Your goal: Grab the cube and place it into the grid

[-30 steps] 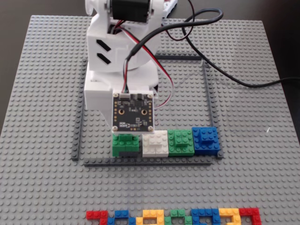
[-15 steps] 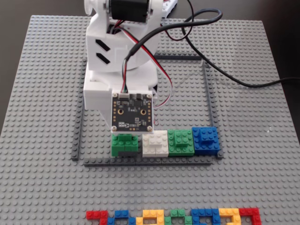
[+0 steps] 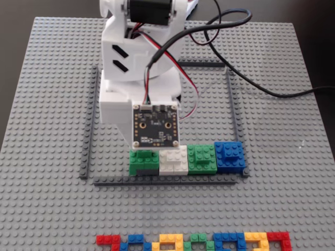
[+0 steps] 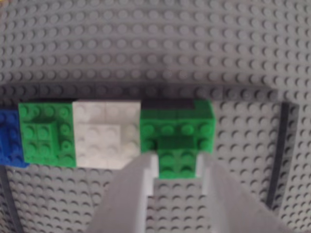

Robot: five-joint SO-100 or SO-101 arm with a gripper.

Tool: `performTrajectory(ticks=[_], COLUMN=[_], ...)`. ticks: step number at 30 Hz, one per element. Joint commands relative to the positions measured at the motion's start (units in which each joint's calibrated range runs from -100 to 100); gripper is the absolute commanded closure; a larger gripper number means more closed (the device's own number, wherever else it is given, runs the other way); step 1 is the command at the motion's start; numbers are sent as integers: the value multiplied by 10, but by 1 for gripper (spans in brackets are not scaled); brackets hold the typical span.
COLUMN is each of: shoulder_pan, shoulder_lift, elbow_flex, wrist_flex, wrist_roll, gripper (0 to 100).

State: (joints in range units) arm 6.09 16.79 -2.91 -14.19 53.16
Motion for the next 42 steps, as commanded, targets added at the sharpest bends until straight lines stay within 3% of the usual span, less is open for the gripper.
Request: performTrajectory(ticks=[1,5,13,42], shoulder_pan=[2,4,9,14], shoulder_lift=[-11,-10,-10,-27], elbow_flex=[-22,-19,-16,-8], wrist_flex=[-4,-5,-7,-9], wrist_roll=[-3,-3,-5,-2], gripper=[95,94,84,85])
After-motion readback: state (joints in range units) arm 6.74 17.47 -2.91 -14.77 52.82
